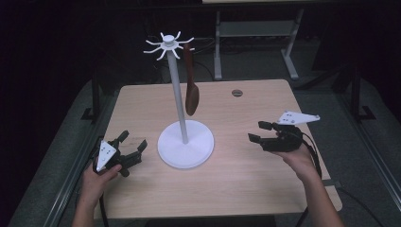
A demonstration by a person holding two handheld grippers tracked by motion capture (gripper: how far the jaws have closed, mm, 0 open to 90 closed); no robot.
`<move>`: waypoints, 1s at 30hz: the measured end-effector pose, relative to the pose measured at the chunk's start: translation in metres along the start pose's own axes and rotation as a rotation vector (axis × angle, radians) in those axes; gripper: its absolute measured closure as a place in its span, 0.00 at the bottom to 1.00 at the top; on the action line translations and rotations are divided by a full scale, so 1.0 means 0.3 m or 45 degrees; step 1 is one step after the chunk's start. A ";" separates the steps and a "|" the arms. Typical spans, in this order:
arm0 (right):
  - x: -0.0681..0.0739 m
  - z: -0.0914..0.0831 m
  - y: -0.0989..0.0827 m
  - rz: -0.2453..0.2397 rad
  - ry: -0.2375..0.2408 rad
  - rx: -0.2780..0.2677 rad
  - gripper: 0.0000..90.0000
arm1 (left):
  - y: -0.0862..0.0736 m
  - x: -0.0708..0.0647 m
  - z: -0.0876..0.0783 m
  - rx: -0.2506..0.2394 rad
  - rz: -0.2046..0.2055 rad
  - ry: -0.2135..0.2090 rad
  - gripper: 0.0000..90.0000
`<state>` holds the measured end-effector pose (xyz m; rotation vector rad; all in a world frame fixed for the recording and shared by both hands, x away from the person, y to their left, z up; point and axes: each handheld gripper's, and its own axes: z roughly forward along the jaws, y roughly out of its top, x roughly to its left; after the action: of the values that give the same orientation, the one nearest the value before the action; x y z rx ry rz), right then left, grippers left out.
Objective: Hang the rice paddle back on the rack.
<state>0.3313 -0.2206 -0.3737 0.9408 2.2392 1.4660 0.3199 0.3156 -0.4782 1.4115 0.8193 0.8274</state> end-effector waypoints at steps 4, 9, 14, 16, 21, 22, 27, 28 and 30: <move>-0.017 -0.008 -0.053 0.028 -0.031 0.035 0.34 | 0.000 0.000 0.000 0.001 0.002 0.000 0.15; -0.036 -0.021 -0.110 0.056 -0.072 0.096 0.31 | 0.000 0.000 0.000 0.001 0.003 0.000 0.15; -0.052 -0.040 -0.171 0.086 -0.111 0.136 0.29 | 0.000 0.000 0.000 0.001 0.005 -0.001 0.15; -0.058 -0.046 -0.198 0.093 -0.121 0.139 0.28 | 0.000 0.000 0.000 0.001 0.004 0.000 0.15; -0.068 -0.039 -0.270 0.097 -0.156 0.204 0.24 | 0.000 0.000 0.000 0.000 0.004 0.000 0.15; -0.069 -0.037 -0.283 0.088 -0.167 0.216 0.24 | 0.000 0.000 0.000 -0.001 0.003 0.000 0.15; -0.072 -0.032 -0.322 0.108 -0.193 0.236 0.24 | 0.000 0.000 0.000 -0.001 0.000 -0.001 0.15; -0.070 -0.029 -0.326 0.109 -0.191 0.249 0.24 | 0.000 0.000 0.000 0.003 0.005 -0.001 0.15; -0.069 -0.025 -0.327 0.104 -0.189 0.250 0.23 | 0.000 0.000 0.000 0.001 0.004 -0.001 0.15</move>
<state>0.3073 -0.2653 -0.4605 1.1729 2.2888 1.1808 0.3199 0.3155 -0.4782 1.4139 0.8167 0.8286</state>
